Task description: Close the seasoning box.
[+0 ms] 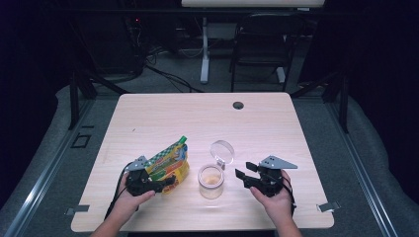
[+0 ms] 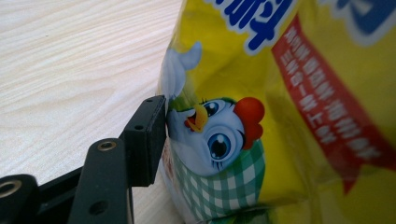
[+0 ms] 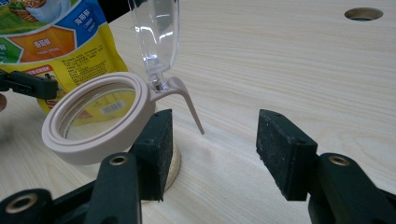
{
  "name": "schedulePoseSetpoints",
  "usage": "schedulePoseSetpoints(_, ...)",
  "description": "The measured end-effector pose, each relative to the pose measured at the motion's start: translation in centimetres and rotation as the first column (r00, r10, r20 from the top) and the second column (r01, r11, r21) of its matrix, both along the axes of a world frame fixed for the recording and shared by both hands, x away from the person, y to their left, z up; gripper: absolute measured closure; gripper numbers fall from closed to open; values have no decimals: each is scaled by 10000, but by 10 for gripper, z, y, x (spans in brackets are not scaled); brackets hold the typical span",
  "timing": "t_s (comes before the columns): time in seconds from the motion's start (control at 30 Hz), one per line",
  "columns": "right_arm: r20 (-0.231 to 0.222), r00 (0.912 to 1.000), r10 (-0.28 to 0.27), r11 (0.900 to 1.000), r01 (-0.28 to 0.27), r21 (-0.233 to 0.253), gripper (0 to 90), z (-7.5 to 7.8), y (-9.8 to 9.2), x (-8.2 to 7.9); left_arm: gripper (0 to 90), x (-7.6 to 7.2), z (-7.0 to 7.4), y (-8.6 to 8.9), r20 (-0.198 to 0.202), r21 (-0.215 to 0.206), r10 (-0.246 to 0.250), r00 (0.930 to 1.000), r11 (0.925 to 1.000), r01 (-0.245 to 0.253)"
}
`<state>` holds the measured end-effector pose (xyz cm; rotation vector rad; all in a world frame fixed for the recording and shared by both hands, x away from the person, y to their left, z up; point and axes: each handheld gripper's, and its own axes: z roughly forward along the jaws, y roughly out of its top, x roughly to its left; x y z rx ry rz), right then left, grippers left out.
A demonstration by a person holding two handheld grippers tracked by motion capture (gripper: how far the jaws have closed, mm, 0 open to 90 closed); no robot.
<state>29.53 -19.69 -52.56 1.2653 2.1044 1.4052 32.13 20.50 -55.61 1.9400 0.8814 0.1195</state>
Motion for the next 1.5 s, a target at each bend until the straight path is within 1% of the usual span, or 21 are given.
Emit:
schedulePoseSetpoints(0.07,-5,10000,-18,10000,18,-11,459,0,0,0,435,0,-2,0,-15,24,-32,10000,10000,32)
schedulePoseSetpoints(0.13,0,10000,-1,10000,1,-16,459,0,0,0,429,0,-4,-1,107,-138,102,9999,9999,-100)
schedulePoseSetpoints(0.17,1,10000,-3,10000,3,-15,459,0,0,0,427,0,-5,-1,97,-123,72,9999,9999,-71)
schedulePoseSetpoints(0.23,-2,10000,-1,10000,1,-15,459,0,0,0,423,1,-7,-2,205,-252,104,9997,9996,-99)
schedulePoseSetpoints(0.37,5,10000,0,10000,0,-11,458,0,0,0,413,1,-11,-3,328,-334,124,9994,9994,-113)
schedulePoseSetpoints(0.47,14,10000,5,10000,-5,-11,458,0,0,0,407,2,-14,-2,261,-372,94,9996,9993,-84)
schedulePoseSetpoints(0.53,24,10000,15,10000,-15,-20,458,0,0,0,406,2,-16,-2,295,-475,140,9995,9988,-126)
schedulePoseSetpoints(0.6,18,10000,5,10000,-5,-27,458,0,0,0,406,2,-16,-2,289,-401,99,9995,9992,-87)
schedulePoseSetpoints(0.67,20,10000,8,10000,-8,-7,459,0,0,0,405,2,-18,-3,351,-528,173,9992,9985,-154)
schedulePoseSetpoints(0.8,40,10000,45,10000,-45,-49,459,0,0,0,403,3,-20,-2,337,-511,119,9994,9986,-102)
schedulePoseSetpoints(0.9,34,10000,40,10000,-40,-36,459,0,0,0,398,3,-22,-3,353,-660,206,9992,9977,-183)
schedulePoseSetpoints(0.93,33,10000,38,10000,-38,-32,459,0,0,0,396,3,-22,-3,328,-653,219,9992,9977,-197)
schedulePoseSetpoints(1.0,21,10000,34,10000,-34,-31,459,0,0,0,393,3,-22,-3,313,-478,149,9994,9988,-134)
schedulePoseSetpoints(1.1,9,10000,15,10000,-15,2,459,0,0,0,387,3,-25,-5,309,-349,181,9994,9992,-170)
schedulePoseSetpoints(1.2,20,10000,27,10000,-27,8,459,0,0,0,407,4,-28,-7,157,141,117,9998,9998,-119)
schedulePoseSetpoints(1.5,-4,10000,22,10000,-22,14,459,0,0,0,410,5,-29,-8,181,101,147,9997,9998,-149)
